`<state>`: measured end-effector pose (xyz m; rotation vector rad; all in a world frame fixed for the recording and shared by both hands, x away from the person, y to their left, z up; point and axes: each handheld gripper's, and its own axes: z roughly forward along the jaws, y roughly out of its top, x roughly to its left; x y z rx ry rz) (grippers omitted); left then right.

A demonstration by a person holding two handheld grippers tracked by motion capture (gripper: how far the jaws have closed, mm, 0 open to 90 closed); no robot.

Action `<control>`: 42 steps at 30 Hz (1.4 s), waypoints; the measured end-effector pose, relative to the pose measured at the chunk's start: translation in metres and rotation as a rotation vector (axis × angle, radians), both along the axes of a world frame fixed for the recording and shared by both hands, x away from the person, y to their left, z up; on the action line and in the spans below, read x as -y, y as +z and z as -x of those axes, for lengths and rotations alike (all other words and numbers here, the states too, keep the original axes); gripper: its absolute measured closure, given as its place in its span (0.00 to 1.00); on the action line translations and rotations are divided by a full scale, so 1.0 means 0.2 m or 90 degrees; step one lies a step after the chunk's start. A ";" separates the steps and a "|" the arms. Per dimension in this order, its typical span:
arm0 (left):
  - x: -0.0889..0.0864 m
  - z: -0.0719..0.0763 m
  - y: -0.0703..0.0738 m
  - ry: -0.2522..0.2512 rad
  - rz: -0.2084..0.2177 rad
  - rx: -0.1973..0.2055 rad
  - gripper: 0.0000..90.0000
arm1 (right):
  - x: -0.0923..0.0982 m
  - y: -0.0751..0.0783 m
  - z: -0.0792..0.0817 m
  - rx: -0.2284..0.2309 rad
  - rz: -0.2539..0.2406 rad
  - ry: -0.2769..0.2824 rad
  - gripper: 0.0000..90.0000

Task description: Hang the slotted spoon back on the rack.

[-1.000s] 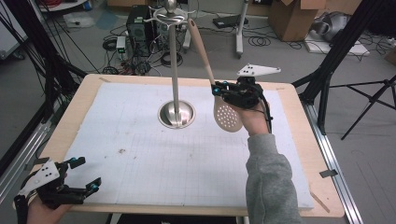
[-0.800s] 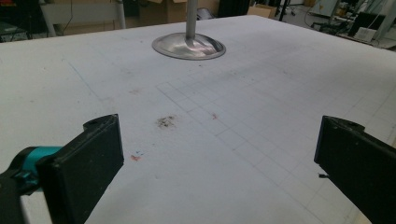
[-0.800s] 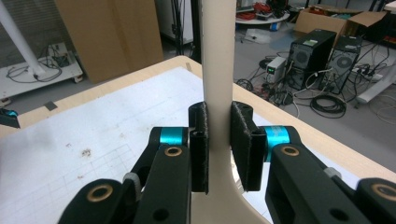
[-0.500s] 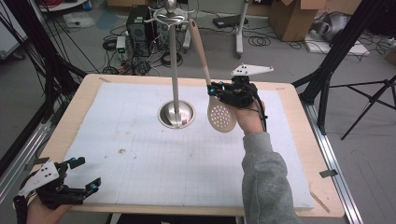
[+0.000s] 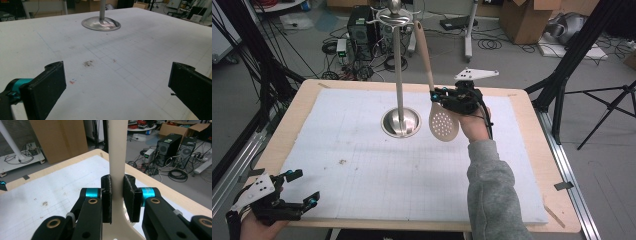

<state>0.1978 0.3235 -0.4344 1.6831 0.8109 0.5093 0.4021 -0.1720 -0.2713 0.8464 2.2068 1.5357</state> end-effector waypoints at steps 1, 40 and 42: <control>0.00 0.00 0.00 0.002 0.000 0.000 0.02 | -0.01 0.00 0.00 -0.002 -0.001 0.000 0.87; -0.04 0.05 -0.01 0.022 -0.002 -0.002 0.02 | -0.13 -0.07 -0.09 0.011 -0.004 -0.009 0.85; -0.04 0.05 -0.01 0.023 0.000 -0.001 0.02 | -0.14 -0.07 -0.09 0.009 -0.004 -0.011 0.85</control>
